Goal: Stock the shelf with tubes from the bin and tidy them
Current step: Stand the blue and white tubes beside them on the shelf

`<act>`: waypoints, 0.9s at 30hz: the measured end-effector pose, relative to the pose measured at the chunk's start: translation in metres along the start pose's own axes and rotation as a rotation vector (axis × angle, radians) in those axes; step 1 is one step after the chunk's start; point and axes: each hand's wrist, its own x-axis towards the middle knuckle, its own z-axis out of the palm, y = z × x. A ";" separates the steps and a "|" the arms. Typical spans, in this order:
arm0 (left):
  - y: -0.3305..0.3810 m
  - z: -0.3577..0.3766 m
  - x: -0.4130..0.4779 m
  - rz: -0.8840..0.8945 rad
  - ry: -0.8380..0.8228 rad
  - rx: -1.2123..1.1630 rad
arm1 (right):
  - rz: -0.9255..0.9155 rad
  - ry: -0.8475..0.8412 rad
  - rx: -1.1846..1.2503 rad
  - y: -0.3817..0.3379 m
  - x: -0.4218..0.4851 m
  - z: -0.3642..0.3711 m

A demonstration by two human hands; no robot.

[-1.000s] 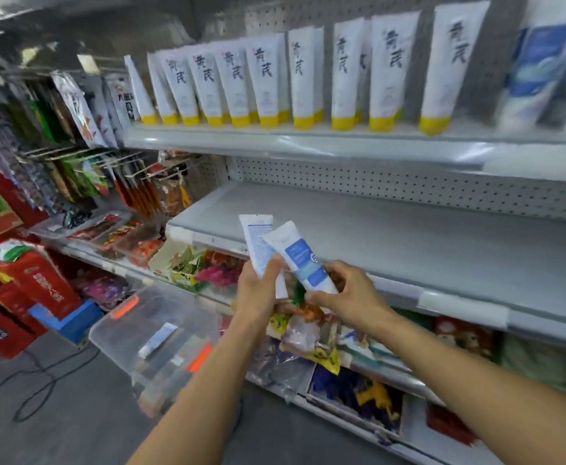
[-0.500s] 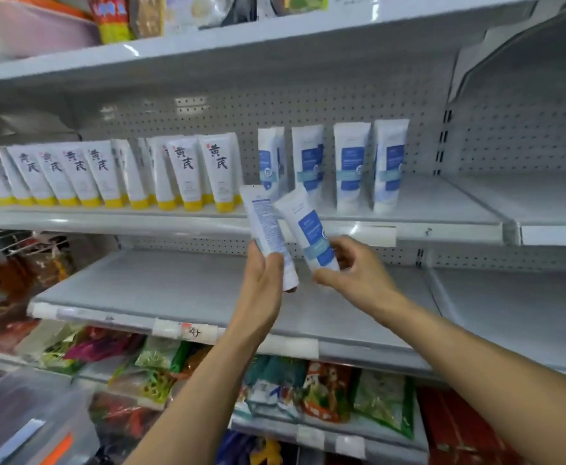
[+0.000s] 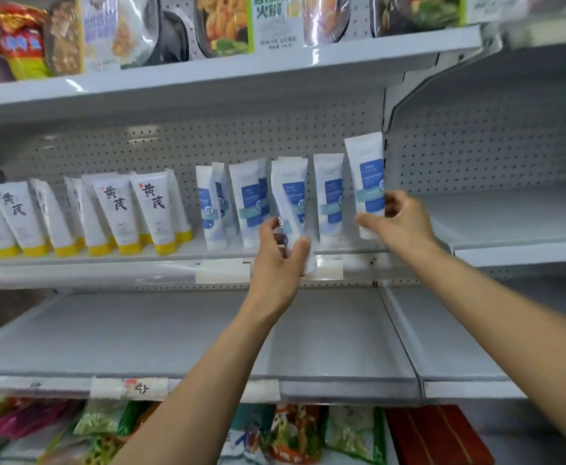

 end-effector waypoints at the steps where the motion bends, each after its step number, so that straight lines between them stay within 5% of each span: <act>1: 0.000 0.002 0.002 0.001 -0.002 0.007 | 0.026 0.004 -0.006 0.003 0.009 0.000; 27: -0.009 0.012 0.018 -0.019 -0.054 -0.030 | 0.221 -0.060 -0.235 0.027 0.065 0.021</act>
